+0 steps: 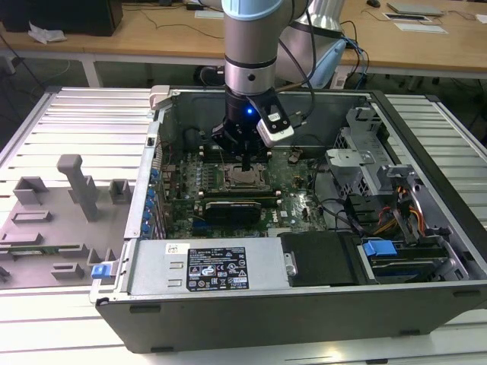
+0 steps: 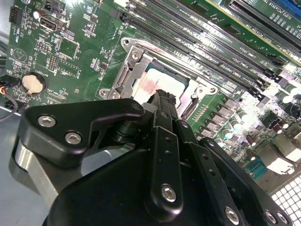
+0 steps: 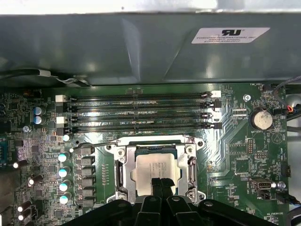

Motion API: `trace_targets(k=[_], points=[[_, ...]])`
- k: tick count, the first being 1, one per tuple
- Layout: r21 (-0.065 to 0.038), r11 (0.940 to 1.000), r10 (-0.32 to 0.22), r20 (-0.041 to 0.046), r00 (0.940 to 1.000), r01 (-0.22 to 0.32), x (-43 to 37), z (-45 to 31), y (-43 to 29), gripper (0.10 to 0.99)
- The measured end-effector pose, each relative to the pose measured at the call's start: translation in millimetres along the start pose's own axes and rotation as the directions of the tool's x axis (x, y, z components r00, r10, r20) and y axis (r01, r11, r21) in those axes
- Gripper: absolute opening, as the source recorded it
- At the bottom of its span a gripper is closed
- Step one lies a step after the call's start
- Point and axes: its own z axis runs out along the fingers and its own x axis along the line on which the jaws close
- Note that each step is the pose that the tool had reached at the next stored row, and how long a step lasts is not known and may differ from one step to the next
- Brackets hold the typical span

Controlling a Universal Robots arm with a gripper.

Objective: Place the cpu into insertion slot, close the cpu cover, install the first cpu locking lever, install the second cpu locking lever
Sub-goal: 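Install the first cpu locking lever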

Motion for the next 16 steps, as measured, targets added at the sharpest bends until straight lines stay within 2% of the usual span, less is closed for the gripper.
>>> trace_targets(k=[5, 7, 10, 12, 16], points=[[0.0, 1.0, 0.0, 0.0001, 1.0, 0.0, 1.2, -0.1, -0.1, 0.106], [0.0, 1.0, 0.0, 0.0001, 1.0, 0.0, 17.7, -0.7, 0.9, 0.106], [0.0, 1.0, 0.0, 0.0002, 1.0, 0.0, 27.7, -1.2, 1.9, 0.106], [0.0, 1.0, 0.0, 0.0003, 1.0, 0.0, 32.9, -1.3, 2.5, 0.106], [0.001, 1.0, 0.0, 0.0001, 1.0, 0.0, 34.0, -1.9, 2.5, 0.106]])
